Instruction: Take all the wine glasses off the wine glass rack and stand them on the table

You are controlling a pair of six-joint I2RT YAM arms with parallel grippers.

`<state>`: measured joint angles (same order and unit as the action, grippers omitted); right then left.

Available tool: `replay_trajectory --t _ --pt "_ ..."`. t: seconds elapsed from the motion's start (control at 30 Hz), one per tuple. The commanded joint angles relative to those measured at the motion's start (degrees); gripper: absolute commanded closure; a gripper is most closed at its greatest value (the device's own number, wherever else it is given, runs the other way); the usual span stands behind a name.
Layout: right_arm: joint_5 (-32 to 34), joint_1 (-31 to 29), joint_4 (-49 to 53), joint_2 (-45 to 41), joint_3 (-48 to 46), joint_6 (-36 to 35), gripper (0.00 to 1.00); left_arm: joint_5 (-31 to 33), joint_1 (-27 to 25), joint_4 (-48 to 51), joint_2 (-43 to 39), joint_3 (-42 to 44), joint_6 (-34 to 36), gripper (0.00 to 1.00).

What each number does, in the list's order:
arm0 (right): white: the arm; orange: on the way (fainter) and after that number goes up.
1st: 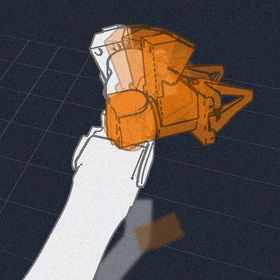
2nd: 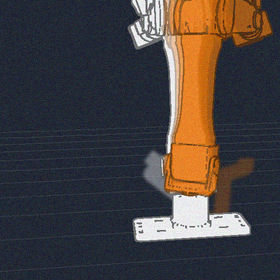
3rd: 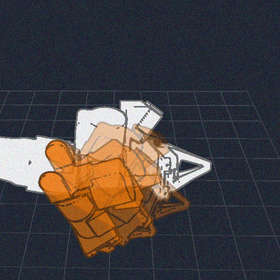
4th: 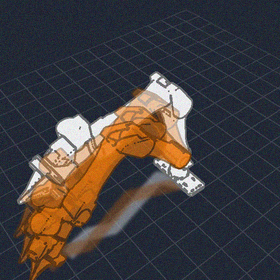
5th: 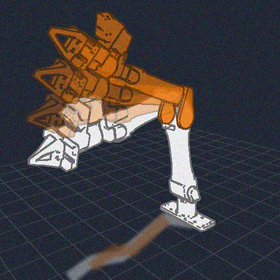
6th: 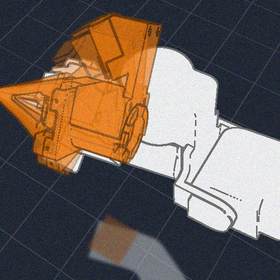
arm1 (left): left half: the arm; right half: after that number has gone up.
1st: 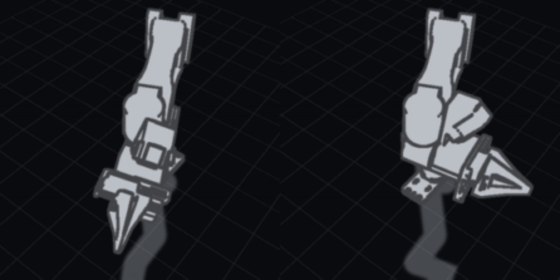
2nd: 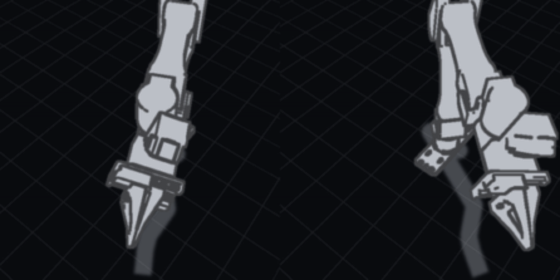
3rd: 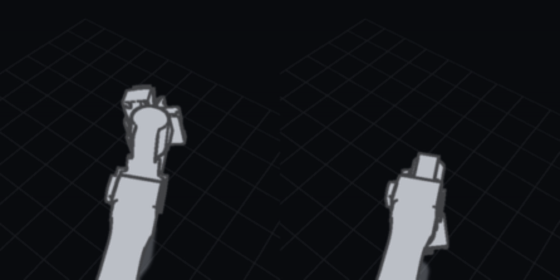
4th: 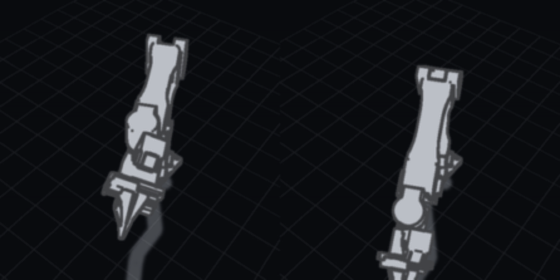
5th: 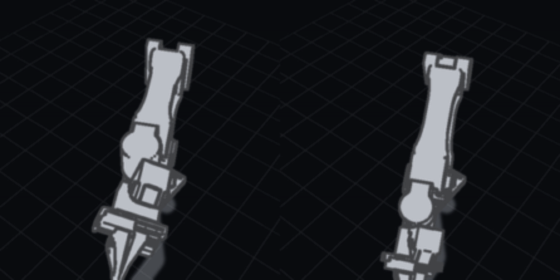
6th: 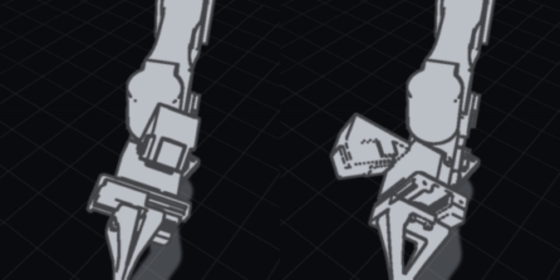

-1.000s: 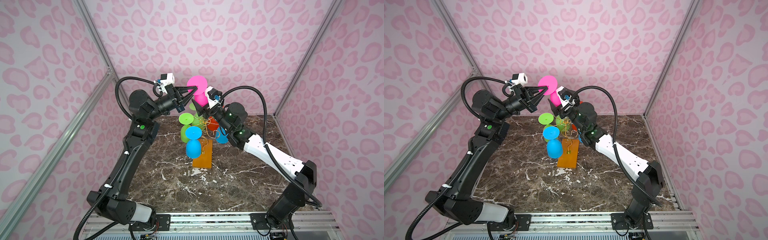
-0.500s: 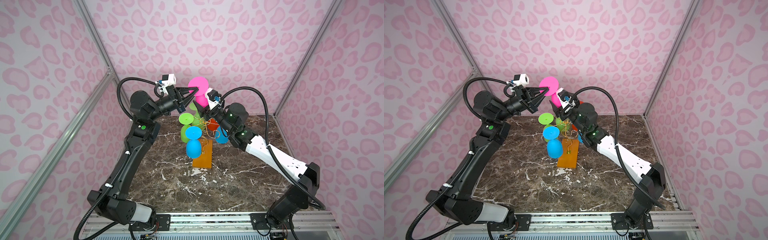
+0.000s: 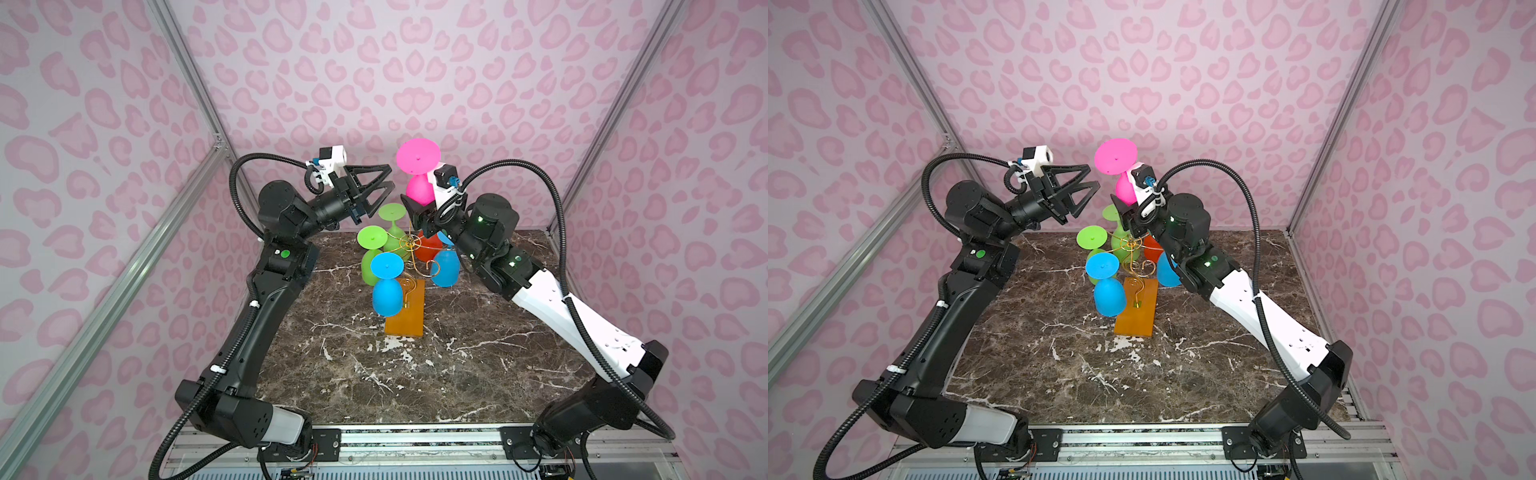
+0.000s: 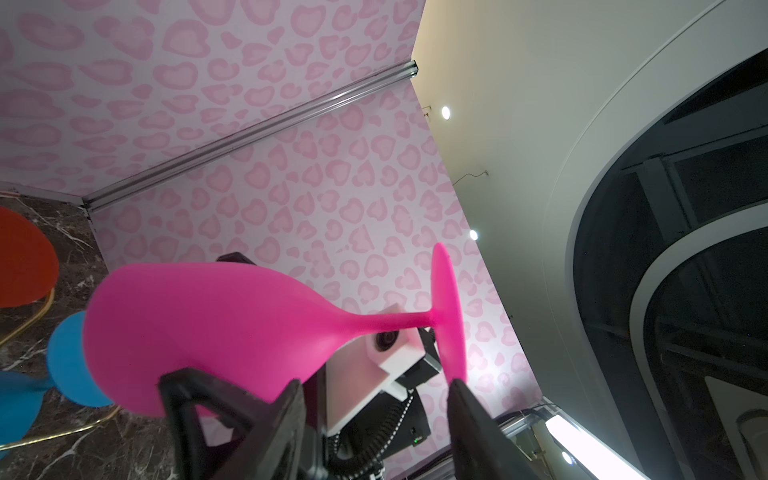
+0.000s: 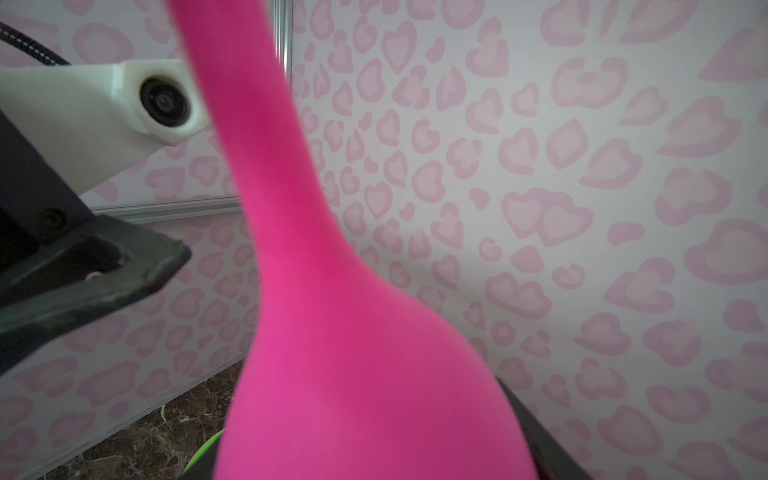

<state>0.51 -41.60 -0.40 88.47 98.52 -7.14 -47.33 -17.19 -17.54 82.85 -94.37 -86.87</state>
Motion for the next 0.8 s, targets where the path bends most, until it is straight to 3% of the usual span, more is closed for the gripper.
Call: replay_trajectory --t 0.0,0.27,0.57,0.77 --pt "1.1 -0.1 9.6 -1.5 2.3 2.6 0.39 0.6 0.2 -0.1 1.1 -2.1 8.0 0.43" --pt "2.6 -0.1 27.7 -5.0 8.1 4.7 0.42 5.0 0.2 1.3 -0.1 -1.4 31.8 0.37" --pt "3.4 -0.2 38.8 -3.9 13.4 5.4 0.42 21.5 -1.1 -1.7 -7.6 10.5 69.2 0.36" --pt "2.7 -0.1 44.9 0.6 18.9 5.3 0.43 20.1 -1.6 -2.7 -7.9 12.1 90.5 0.40"
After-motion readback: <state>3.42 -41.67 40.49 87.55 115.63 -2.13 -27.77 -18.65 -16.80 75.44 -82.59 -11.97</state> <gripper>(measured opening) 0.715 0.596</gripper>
